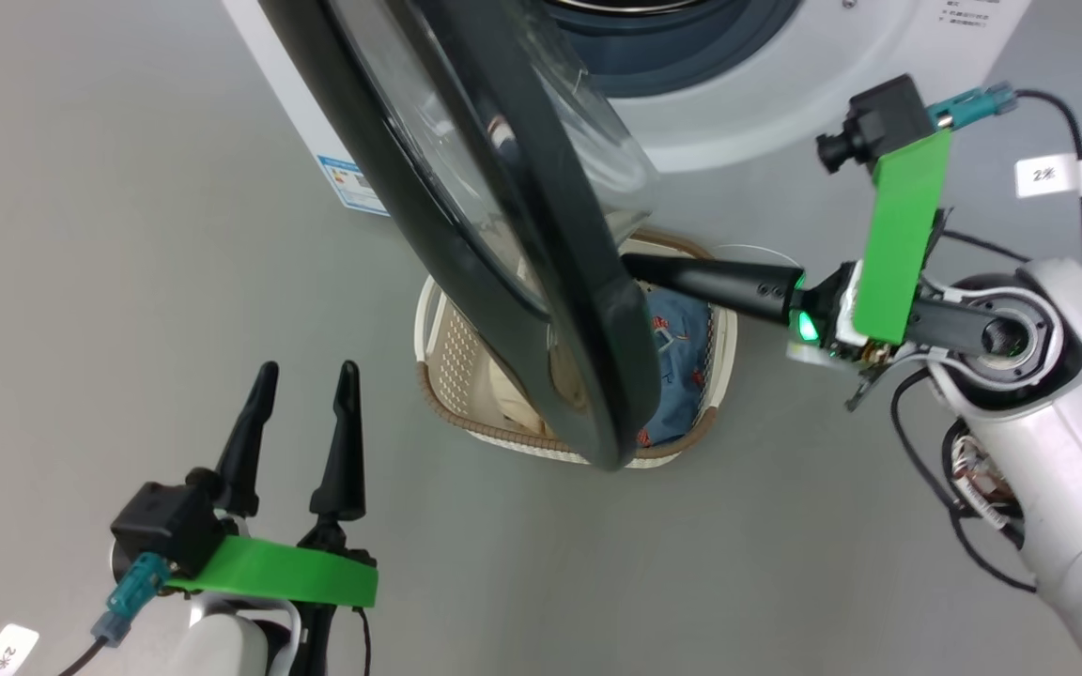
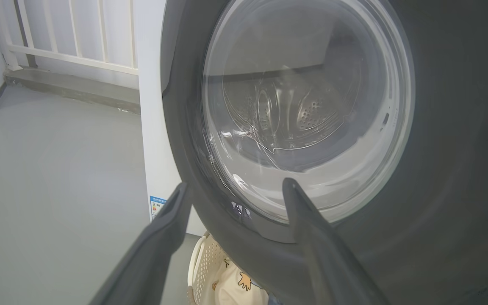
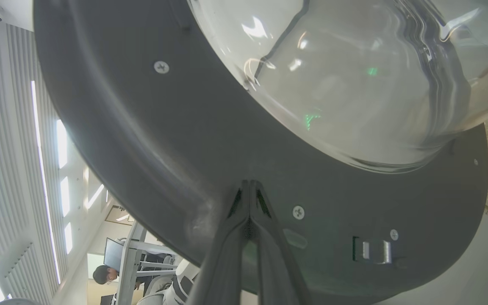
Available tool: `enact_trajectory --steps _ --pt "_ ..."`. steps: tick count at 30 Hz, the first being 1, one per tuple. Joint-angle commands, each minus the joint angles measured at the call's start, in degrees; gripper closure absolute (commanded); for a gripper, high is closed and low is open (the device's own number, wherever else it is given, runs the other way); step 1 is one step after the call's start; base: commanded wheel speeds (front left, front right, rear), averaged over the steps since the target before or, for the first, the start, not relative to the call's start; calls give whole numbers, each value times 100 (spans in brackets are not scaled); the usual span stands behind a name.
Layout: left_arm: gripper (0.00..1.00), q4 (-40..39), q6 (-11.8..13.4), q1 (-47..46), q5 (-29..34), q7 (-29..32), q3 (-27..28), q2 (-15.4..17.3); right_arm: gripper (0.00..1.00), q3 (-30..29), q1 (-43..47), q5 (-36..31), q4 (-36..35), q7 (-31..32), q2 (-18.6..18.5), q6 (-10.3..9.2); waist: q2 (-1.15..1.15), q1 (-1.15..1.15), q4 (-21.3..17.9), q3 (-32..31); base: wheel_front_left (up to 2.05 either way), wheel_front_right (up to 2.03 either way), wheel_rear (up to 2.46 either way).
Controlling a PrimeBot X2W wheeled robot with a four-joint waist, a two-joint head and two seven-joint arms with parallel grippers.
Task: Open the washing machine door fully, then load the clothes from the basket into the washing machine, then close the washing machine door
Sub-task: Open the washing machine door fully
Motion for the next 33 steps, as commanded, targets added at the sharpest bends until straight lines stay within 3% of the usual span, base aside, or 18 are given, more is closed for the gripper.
enact_trajectory --steps 1,16,27,28,29,31,32,33 --pt "0 -92 3 7 31 -36 179 107 100 105 164 -24 -217 69 186 35 0 0 45 -19 0 0 0" --pt "0 -99 3 55 13 -36 169 107 100 197 315 -142 -298 179 556 35 0 0 207 -109 0 0 0" --pt "0 -100 3 89 88 -36 206 107 100 -22 479 -448 -393 -263 423 35 0 0 24 -174 0 0 0" --pt "0 -98 3 86 104 -36 221 107 97 -41 502 -519 -398 -368 381 35 0 0 -10 -179 0 0 0" --pt "0 -94 3 79 120 -36 240 107 80 -64 535 -581 -387 -489 344 35 0 0 -45 -186 0 0 0" --pt "0 -83 3 68 148 -36 275 116 67 -83 608 -658 -379 -688 270 35 0 0 -124 -209 0 0 0" --pt "0 -78 3 64 158 -36 292 129 55 -96 651 -701 -381 -805 224 35 0 0 -166 -223 0 0 0" --pt "0 -74 3 64 166 -36 310 145 31 -103 697 -746 -367 -925 178 35 0 0 -212 -240 0 0 0"
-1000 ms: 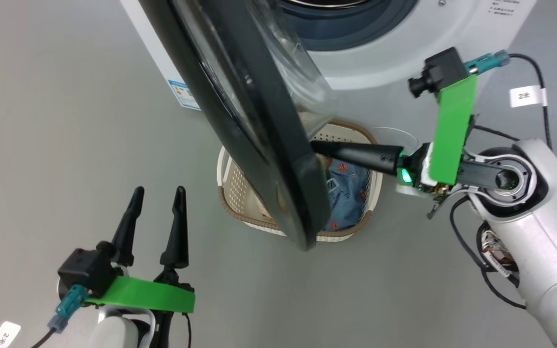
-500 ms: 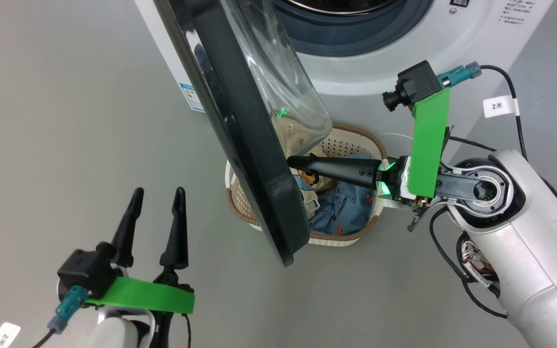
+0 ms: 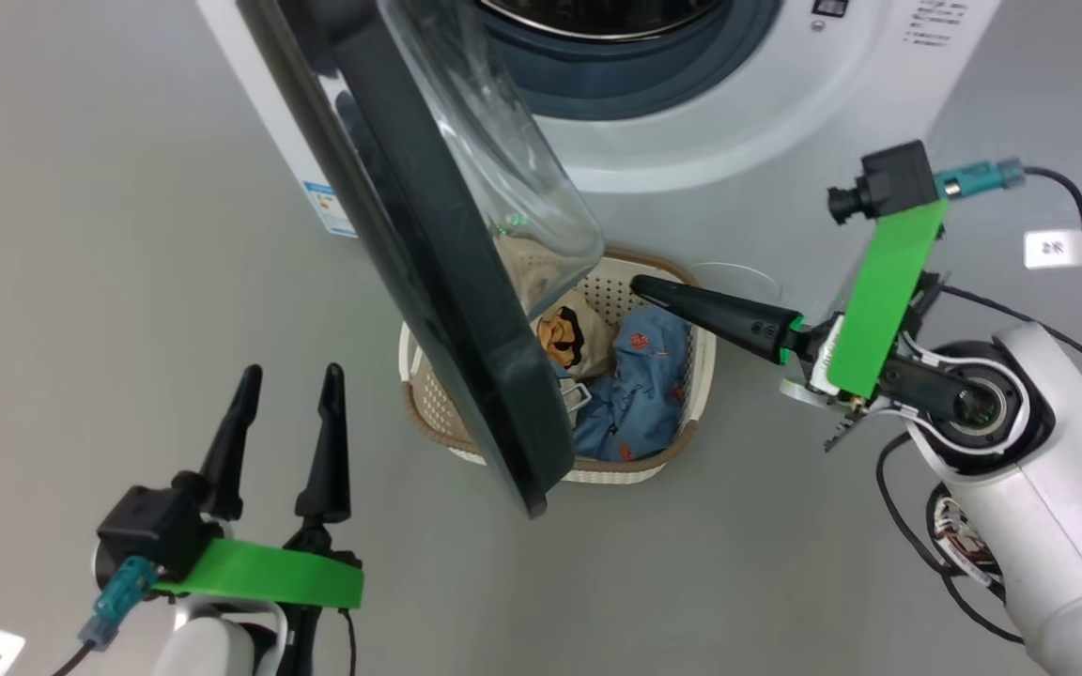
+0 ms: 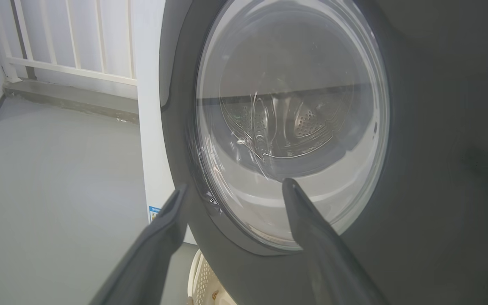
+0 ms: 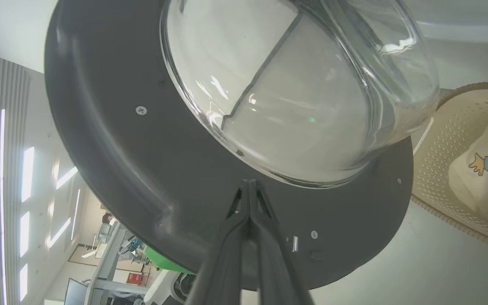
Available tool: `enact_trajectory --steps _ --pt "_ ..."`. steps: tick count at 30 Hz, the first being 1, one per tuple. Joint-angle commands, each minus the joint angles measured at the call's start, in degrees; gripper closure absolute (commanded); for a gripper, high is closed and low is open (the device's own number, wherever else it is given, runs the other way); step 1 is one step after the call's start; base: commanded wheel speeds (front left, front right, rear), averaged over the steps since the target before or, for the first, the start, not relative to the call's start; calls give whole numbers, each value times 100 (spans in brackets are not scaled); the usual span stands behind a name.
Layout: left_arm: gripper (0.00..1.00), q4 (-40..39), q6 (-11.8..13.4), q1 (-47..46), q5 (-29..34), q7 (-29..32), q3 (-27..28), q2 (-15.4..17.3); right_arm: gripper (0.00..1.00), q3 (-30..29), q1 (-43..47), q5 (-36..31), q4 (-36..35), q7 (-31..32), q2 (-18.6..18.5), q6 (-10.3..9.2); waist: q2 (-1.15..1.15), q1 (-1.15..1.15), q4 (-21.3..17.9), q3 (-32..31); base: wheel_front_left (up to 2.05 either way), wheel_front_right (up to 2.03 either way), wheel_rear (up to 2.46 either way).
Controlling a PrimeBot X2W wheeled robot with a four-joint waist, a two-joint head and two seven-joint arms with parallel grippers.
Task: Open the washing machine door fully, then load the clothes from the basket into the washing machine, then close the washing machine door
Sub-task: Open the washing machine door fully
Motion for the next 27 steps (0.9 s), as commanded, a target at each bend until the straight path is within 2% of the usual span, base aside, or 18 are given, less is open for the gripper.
enact_trajectory --steps 1,3,15,27 --pt "0 -71 3 32 78 -36 229 145 16 7 152 -70 -141 -174 -26 35 0 0 -144 -62 0 0 0" --pt "0 -67 3 37 89 -36 257 187 0 13 246 -76 -147 -349 -107 35 0 0 -239 -99 0 0 0" --pt "0 -148 3 264 110 -36 584 340 0 149 772 -288 -143 -1636 -659 35 0 0 -735 -363 0 0 0" --pt "0 -209 3 503 122 -36 794 356 0 487 1374 -636 59 -3372 -1301 35 0 0 -972 -508 0 0 0"
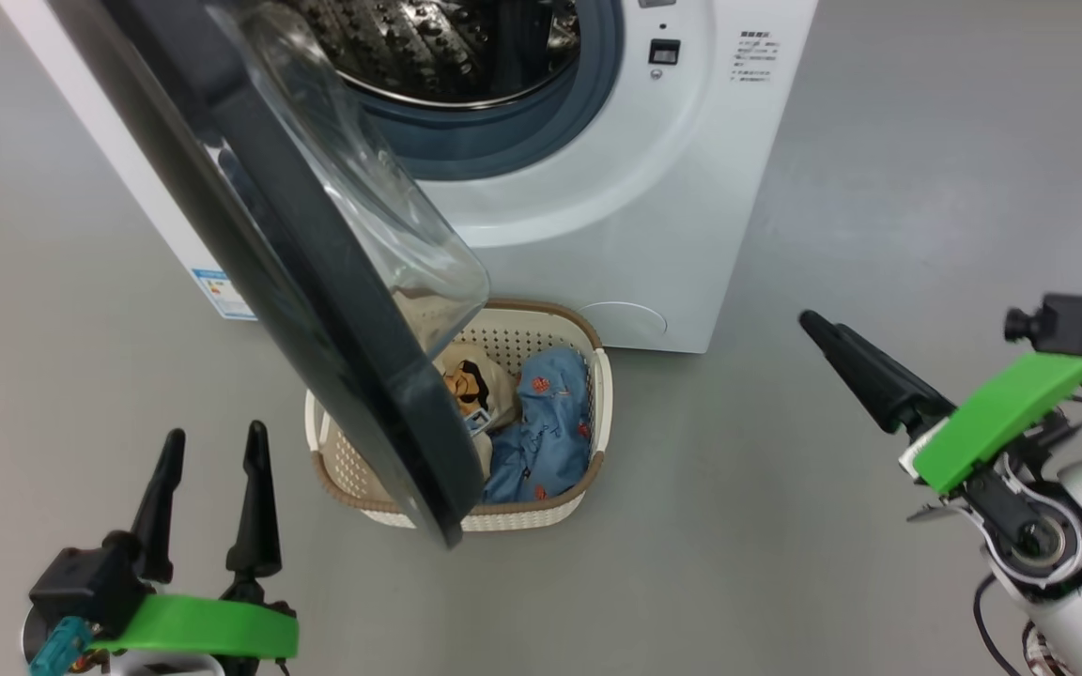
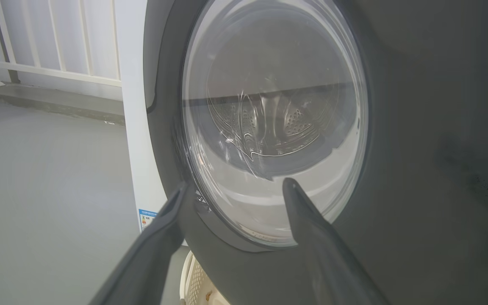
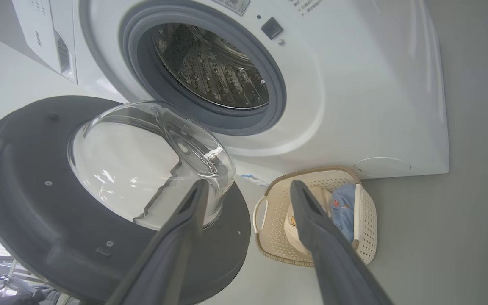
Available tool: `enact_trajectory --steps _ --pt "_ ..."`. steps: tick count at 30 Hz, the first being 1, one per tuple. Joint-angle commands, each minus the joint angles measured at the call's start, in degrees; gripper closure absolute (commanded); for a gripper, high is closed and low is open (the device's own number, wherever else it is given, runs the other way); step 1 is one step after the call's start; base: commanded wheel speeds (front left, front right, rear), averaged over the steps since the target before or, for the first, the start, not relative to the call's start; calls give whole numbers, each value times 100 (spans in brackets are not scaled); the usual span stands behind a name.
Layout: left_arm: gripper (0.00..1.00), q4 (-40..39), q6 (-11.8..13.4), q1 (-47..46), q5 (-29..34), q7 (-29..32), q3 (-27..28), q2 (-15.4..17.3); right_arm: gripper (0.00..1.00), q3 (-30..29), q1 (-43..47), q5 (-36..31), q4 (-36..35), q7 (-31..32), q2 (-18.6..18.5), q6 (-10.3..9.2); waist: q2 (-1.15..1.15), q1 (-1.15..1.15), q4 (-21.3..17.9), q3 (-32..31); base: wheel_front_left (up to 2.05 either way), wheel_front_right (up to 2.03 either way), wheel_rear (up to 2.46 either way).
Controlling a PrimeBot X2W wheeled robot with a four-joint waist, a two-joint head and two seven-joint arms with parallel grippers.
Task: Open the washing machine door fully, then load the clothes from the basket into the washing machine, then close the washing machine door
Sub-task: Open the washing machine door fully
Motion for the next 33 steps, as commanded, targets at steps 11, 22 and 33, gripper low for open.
enact_trajectory --steps 11,22,33 --pt "0 -184 3 89 37 -36 267 80 0 596 554 -387 430 -1964 -543 34 0 0 -127 -123 0 0 0" --pt "0 -206 3 61 59 -36 275 67 0 -93 861 -1175 725 -2441 -370 34 0 0 -93 -90 0 0 0" --pt "0 -208 3 60 60 -36 276 67 0 -1138 1383 -2941 455 -2443 30 34 0 0 -95 -77 0 0 0"
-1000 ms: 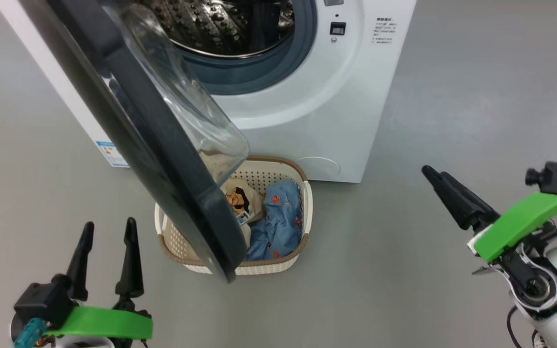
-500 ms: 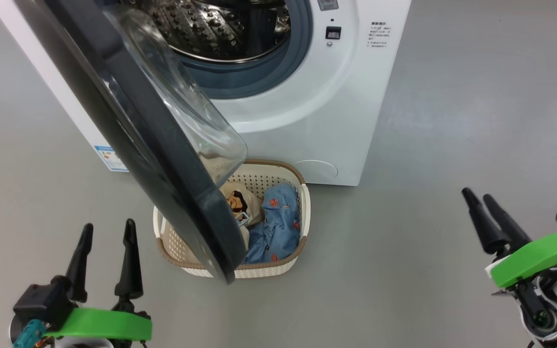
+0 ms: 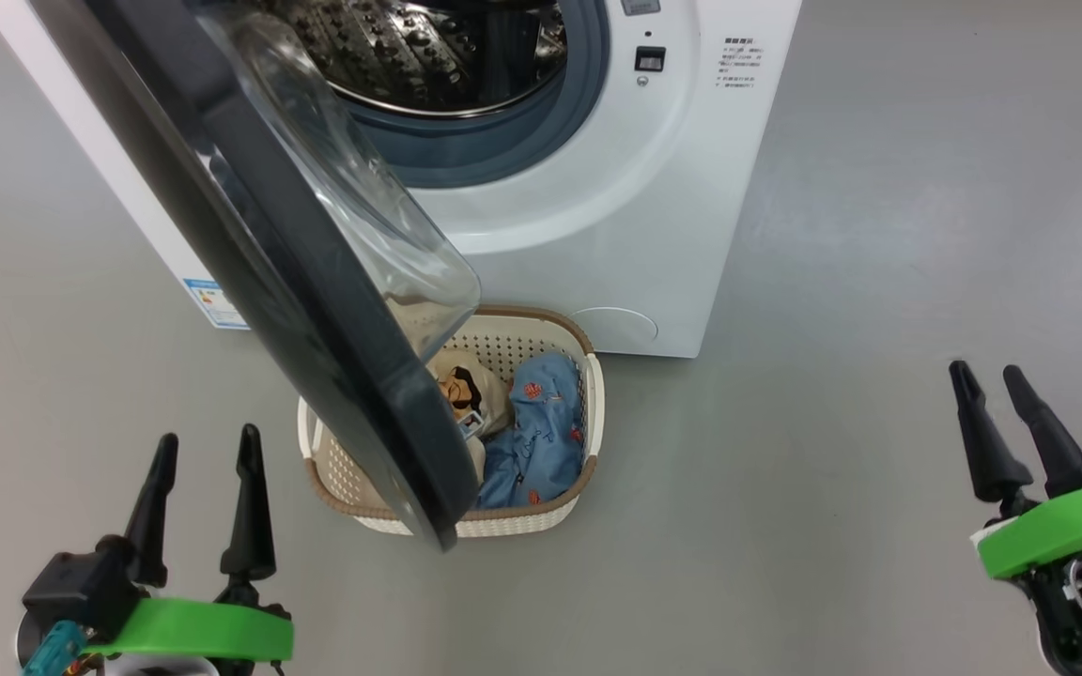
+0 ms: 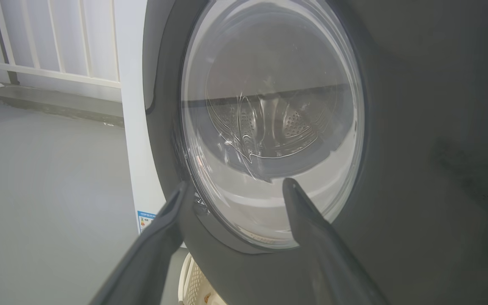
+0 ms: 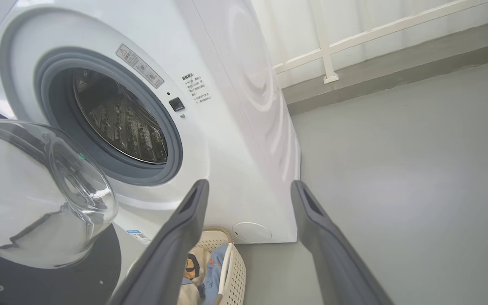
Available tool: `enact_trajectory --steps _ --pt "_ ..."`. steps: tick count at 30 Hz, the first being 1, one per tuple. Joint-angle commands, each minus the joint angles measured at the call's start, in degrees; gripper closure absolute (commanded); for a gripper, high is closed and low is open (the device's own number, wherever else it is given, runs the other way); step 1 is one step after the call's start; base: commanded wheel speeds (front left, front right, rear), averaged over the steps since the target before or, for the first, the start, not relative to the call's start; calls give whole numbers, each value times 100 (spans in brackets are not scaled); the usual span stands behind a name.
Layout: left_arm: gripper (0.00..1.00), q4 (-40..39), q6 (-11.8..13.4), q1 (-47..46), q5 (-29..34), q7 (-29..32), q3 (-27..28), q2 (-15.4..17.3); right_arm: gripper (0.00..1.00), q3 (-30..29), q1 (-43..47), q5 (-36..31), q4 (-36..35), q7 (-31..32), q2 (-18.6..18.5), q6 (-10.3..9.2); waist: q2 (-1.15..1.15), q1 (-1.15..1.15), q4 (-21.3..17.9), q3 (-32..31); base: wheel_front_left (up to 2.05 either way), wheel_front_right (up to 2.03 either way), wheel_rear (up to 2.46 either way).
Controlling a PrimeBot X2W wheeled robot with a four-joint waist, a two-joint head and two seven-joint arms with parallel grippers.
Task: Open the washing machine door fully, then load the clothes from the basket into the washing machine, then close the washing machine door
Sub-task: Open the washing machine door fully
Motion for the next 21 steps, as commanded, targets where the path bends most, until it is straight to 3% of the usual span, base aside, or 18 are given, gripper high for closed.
enact_trajectory --steps 1,6,21 --pt "0 -184 3 -16 38 -36 188 80 0 8 126 -234 -120 -69 -76 33 0 0 1 -1 0 0 0" --pt "0 -176 3 -33 44 -36 159 75 0 -132 247 -1031 -139 -69 22 33 0 0 23 15 0 0 0" --pt "0 -163 3 -31 52 -36 164 60 0 -1151 701 -2368 -541 -70 571 33 0 0 72 23 0 0 0"
